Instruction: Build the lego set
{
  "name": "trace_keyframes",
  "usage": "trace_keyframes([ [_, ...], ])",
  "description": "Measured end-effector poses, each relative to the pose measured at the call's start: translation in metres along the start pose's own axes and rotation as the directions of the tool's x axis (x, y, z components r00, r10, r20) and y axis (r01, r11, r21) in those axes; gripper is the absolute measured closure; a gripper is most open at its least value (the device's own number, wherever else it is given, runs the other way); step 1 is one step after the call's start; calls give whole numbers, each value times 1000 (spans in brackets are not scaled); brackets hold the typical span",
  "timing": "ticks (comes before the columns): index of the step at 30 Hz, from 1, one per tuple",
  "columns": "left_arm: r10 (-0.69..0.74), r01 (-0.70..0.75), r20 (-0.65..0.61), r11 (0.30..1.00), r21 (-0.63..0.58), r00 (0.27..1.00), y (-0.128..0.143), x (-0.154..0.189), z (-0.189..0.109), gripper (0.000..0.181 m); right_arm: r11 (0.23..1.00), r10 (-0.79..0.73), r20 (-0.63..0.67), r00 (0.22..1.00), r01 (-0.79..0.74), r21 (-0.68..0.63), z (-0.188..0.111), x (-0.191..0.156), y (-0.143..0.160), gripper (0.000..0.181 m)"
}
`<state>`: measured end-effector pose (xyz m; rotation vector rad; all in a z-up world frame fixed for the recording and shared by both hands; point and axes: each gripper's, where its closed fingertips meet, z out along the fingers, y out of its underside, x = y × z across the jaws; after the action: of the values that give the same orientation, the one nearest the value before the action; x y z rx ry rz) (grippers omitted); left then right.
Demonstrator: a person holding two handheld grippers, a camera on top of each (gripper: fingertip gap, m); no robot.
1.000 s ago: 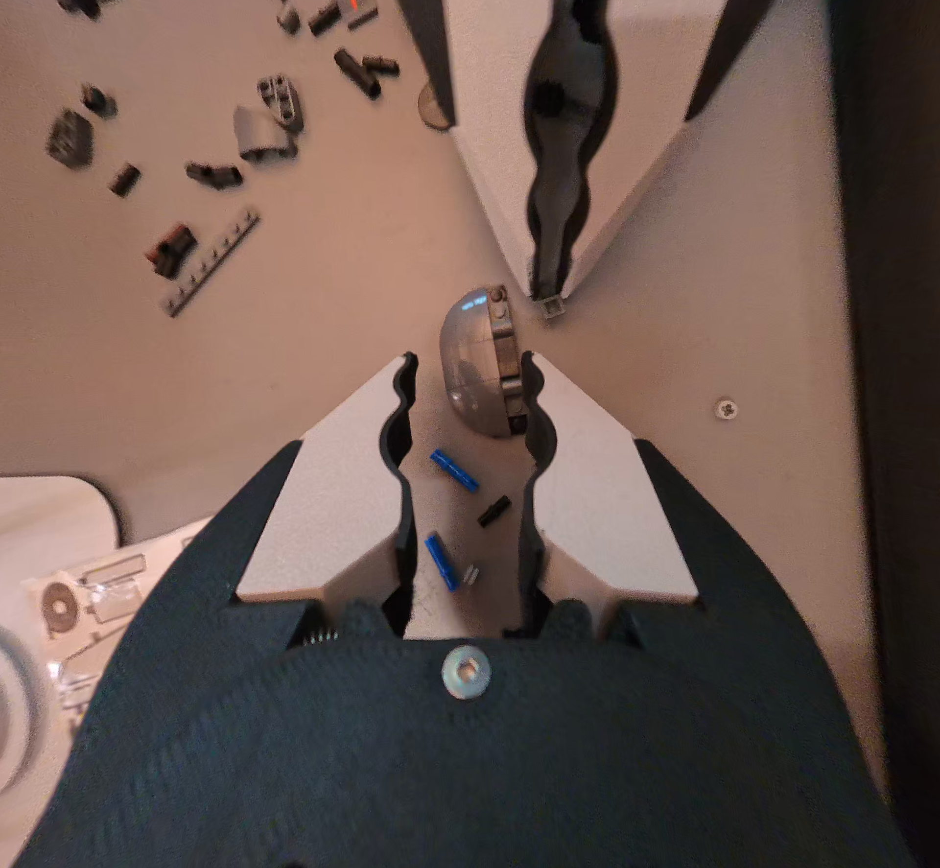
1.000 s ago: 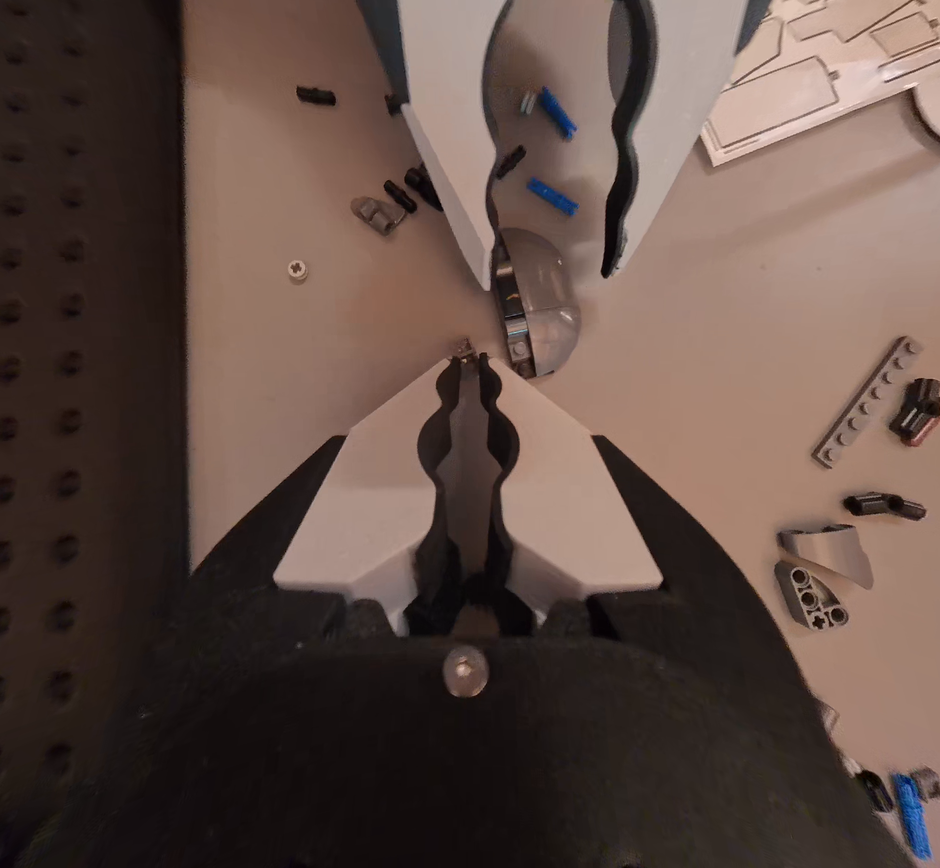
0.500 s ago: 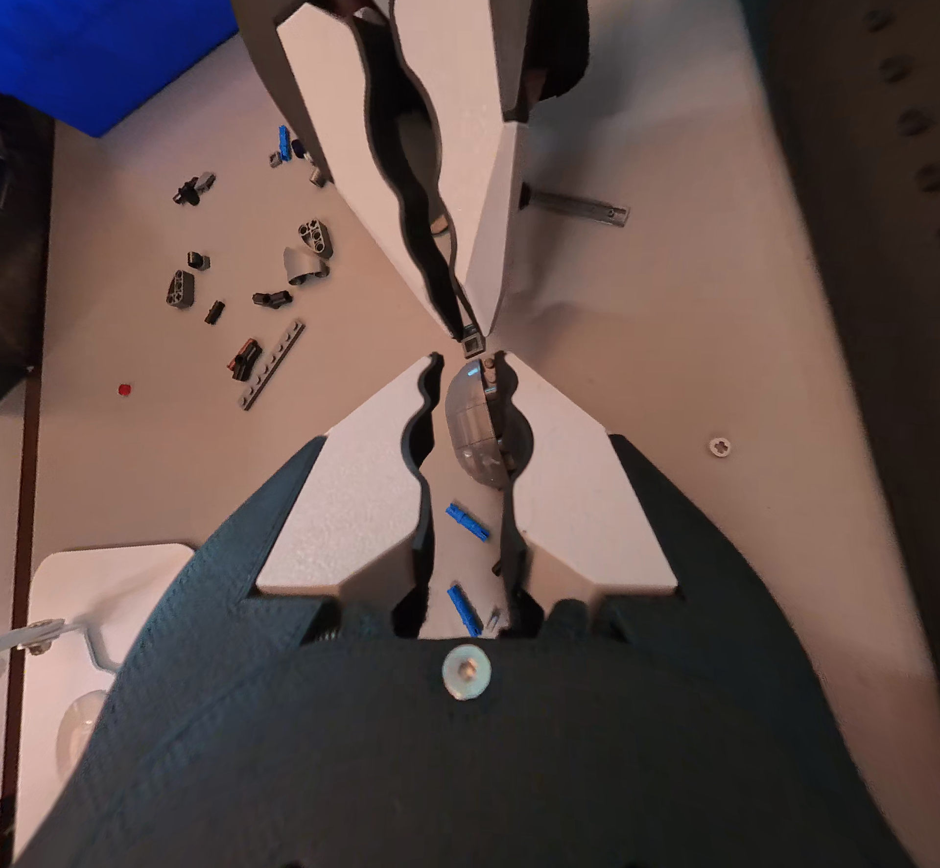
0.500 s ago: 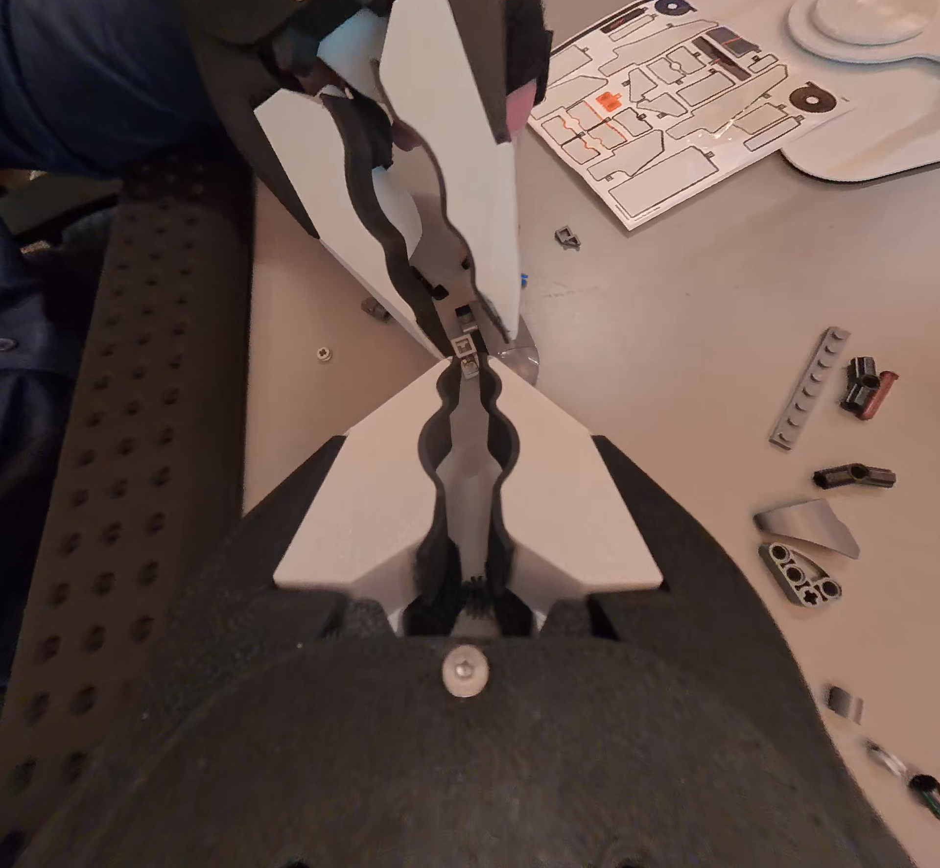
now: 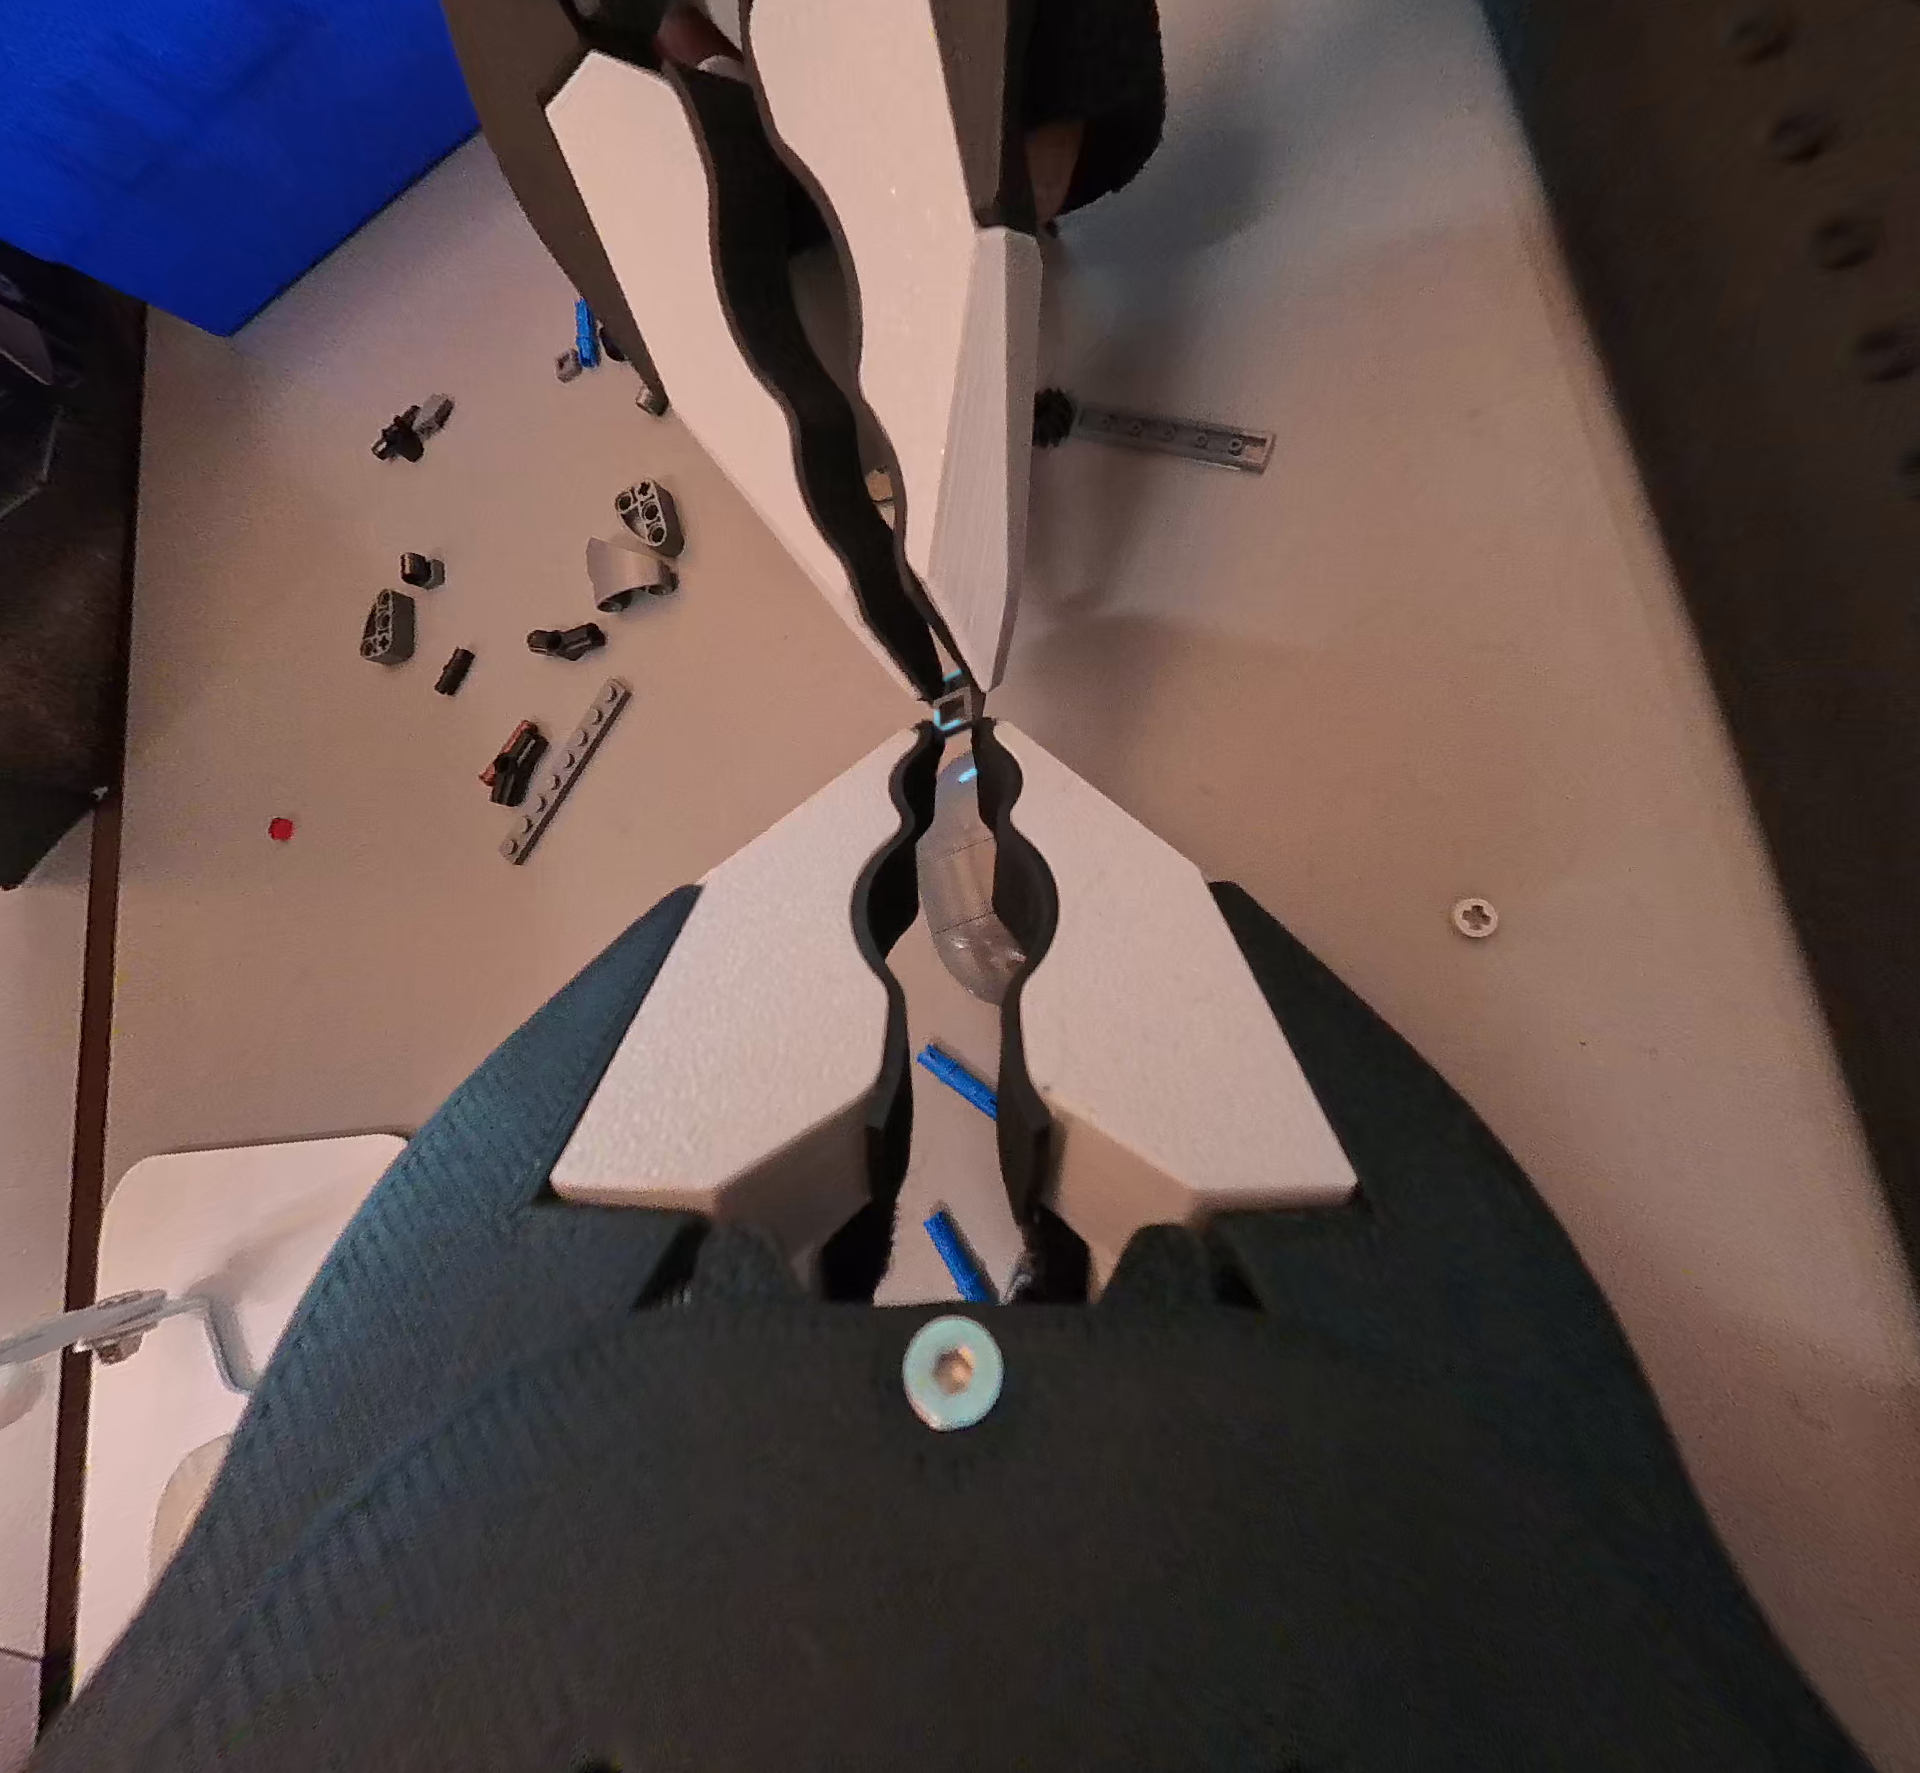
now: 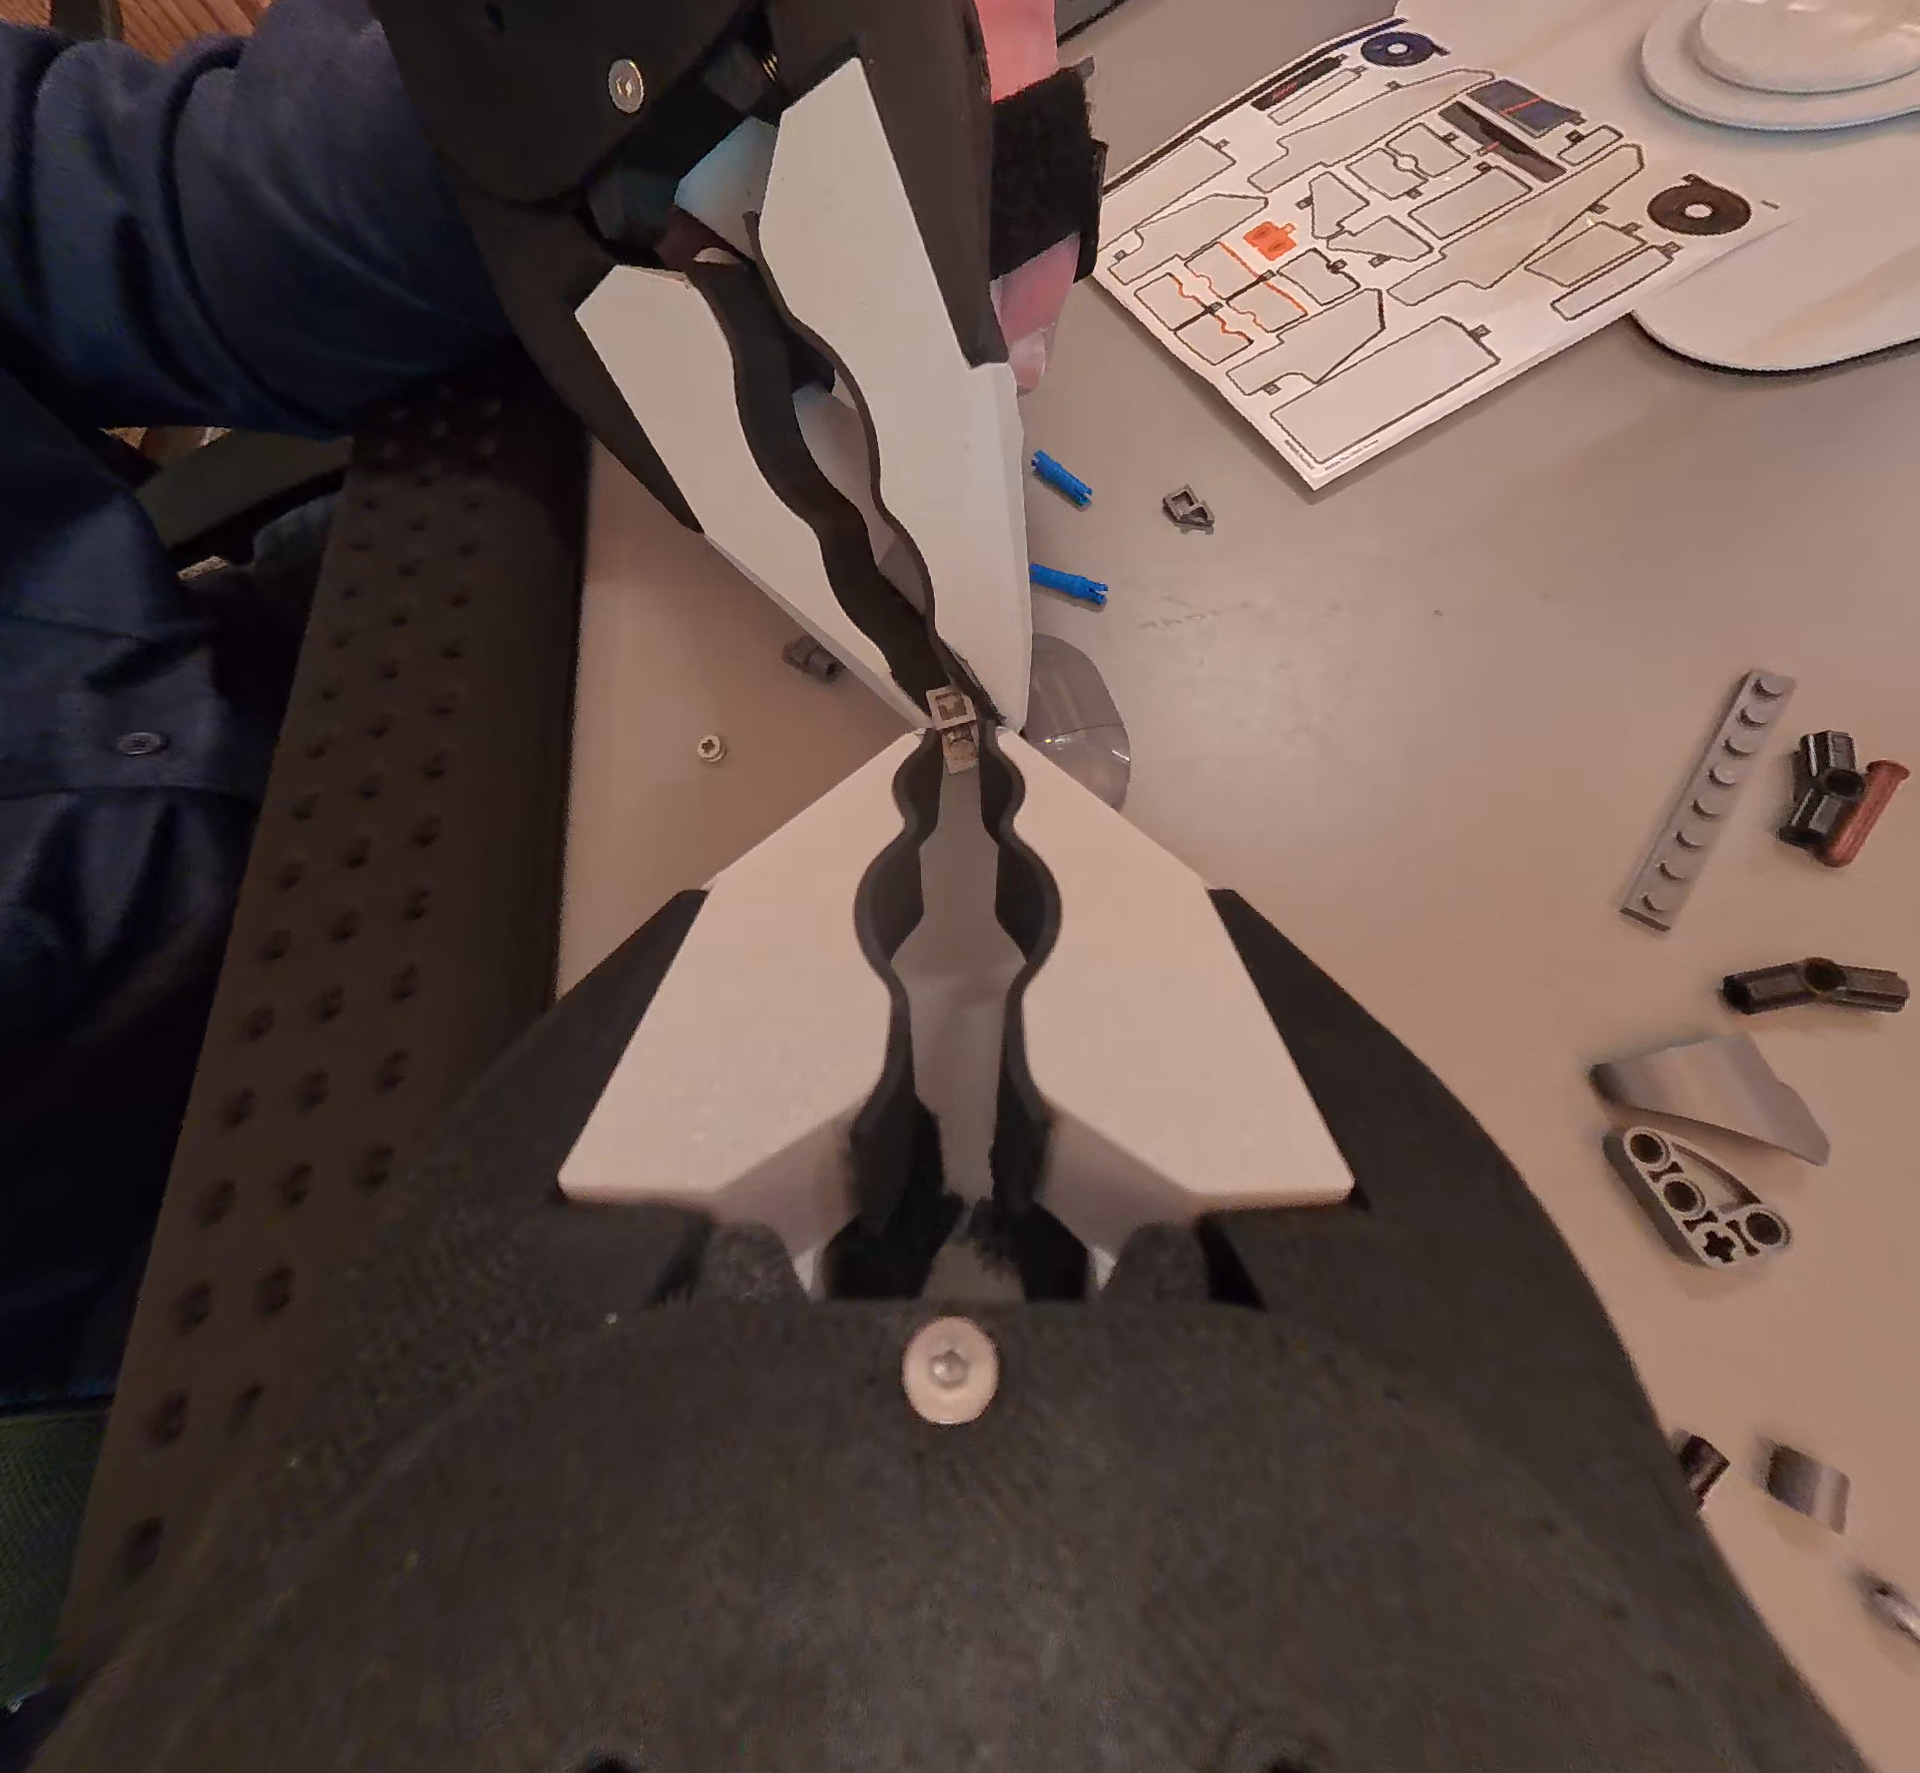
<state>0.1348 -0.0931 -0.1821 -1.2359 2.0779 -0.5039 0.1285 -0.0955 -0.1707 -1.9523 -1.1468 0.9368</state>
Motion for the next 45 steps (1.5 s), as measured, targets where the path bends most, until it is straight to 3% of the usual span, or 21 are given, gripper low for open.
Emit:
trace_keyframes([
  [33,112,-110,74,993,-30,991,-8,2,-4,174,998,60,34,998,-60,-10,-1,0,3,176],
  [45,60,-62,81,998,22,995,-11,-5,-8,176,997,64,29,998,-65,33,-5,2,-4,175],
])
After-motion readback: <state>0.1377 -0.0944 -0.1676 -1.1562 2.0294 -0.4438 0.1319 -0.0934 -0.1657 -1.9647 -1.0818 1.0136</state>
